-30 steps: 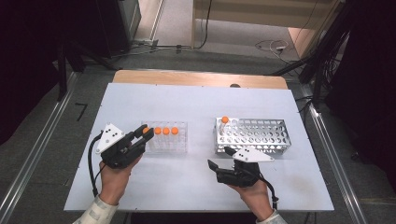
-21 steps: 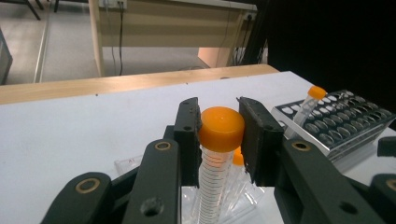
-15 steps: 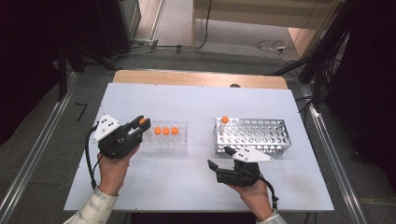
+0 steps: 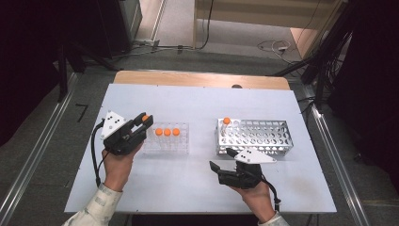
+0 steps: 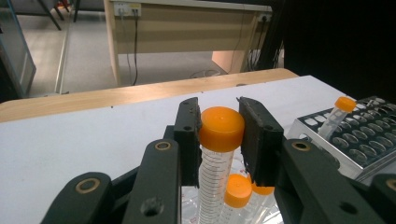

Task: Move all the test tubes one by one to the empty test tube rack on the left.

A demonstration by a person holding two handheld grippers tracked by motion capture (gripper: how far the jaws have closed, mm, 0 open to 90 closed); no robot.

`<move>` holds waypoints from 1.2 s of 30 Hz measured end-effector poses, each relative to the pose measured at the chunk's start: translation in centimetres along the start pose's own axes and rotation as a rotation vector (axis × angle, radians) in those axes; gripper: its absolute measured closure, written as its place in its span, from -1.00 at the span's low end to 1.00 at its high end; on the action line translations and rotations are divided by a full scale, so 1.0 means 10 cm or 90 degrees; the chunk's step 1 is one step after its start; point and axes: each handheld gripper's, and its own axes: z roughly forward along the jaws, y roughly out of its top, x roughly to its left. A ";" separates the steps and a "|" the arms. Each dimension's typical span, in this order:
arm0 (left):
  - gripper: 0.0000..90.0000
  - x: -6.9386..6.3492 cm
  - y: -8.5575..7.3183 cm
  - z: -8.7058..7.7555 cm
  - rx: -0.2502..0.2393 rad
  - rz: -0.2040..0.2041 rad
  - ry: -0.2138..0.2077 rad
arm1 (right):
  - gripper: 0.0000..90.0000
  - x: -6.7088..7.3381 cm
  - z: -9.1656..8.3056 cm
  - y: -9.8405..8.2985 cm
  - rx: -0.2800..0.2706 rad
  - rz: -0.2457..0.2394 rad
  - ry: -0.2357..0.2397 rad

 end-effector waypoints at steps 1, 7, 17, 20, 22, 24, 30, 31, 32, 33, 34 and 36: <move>0.54 0.00 0.00 0.01 0.002 0.001 0.001 | -0.47 0.00 0.00 0.00 0.000 0.000 0.001; 0.54 -0.01 -0.04 0.05 0.004 0.006 0.010 | -0.47 0.00 0.00 0.00 -0.002 -0.001 0.001; 0.53 -0.01 -0.17 0.08 0.013 0.012 0.016 | -0.47 0.00 0.00 -0.01 0.001 -0.002 0.002; 0.53 -0.01 -0.21 0.08 0.013 0.012 0.015 | -0.47 0.00 0.01 -0.01 0.003 -0.001 0.001; 0.53 -0.01 -0.23 0.08 0.014 0.014 0.015 | -0.47 0.01 0.01 -0.01 0.005 0.000 0.002; 0.53 -0.02 -0.25 0.09 0.017 0.015 0.015 | -0.47 0.01 0.02 -0.01 0.006 -0.001 0.002; 0.53 -0.02 -0.28 0.09 0.020 0.016 0.017 | -0.47 0.01 0.02 -0.01 0.006 -0.001 0.002; 0.53 -0.02 -0.29 0.09 0.021 0.015 0.018 | -0.47 0.01 0.02 -0.01 0.006 -0.002 0.002; 0.52 -0.02 -0.29 0.09 0.022 0.015 0.017 | -0.47 0.01 0.02 -0.01 0.006 -0.002 0.002; 0.52 -0.02 -0.29 0.09 0.021 0.014 0.014 | -0.47 0.01 0.02 -0.01 0.006 -0.001 0.002; 0.51 -0.02 -0.29 0.09 0.022 0.014 0.014 | -0.47 0.01 0.02 -0.01 0.006 -0.001 0.002; 0.44 -0.02 -0.29 0.09 0.019 0.013 0.015 | -0.47 0.01 0.02 -0.01 0.006 -0.001 0.002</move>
